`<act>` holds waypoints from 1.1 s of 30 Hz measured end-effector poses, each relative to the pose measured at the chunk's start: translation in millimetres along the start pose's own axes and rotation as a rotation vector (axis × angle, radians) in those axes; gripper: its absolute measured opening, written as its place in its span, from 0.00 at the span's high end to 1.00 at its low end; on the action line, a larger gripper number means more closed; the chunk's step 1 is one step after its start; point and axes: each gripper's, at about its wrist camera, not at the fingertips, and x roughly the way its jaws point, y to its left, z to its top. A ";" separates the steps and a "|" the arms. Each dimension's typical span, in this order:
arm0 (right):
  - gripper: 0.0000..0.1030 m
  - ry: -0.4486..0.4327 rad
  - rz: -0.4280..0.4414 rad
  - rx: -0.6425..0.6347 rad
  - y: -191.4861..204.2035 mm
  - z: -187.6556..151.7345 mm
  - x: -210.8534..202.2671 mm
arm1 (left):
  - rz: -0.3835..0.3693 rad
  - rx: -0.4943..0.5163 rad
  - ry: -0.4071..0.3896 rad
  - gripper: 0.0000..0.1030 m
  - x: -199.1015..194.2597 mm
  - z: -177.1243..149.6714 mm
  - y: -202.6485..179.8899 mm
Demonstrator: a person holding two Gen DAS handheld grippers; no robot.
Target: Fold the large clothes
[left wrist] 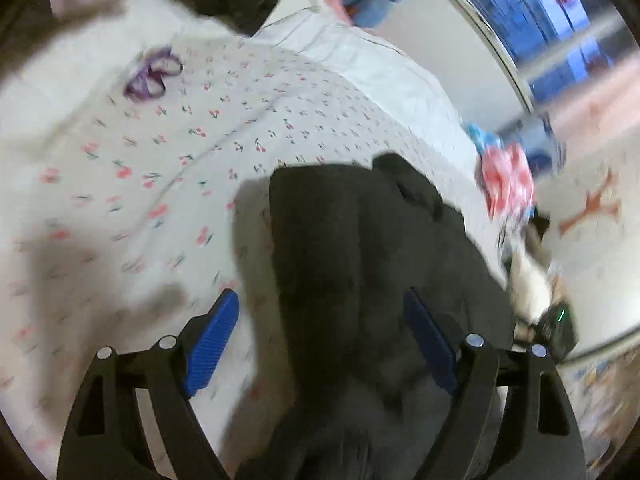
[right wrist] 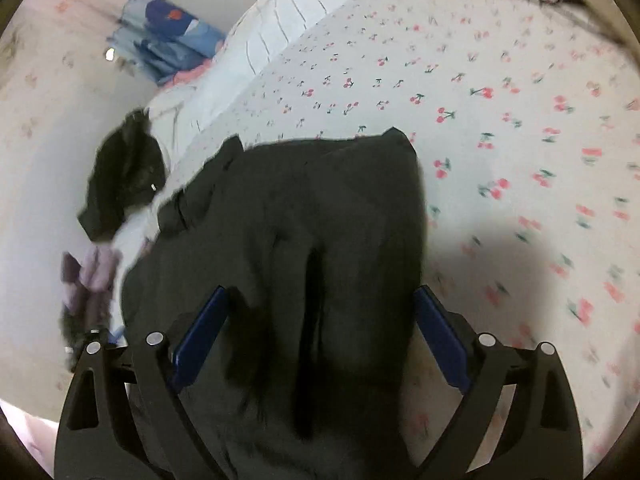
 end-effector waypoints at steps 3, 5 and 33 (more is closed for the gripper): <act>0.09 0.000 0.088 0.047 -10.6 6.7 18.8 | -0.076 -0.110 0.055 0.19 40.4 13.1 15.4; 0.08 0.028 0.074 0.041 -14.8 8.6 34.8 | -0.112 -0.147 0.114 0.13 63.2 15.3 15.7; 0.63 -0.155 -0.137 -0.236 -4.0 39.0 -22.3 | 0.168 0.232 -0.020 0.61 79.1 17.6 -109.6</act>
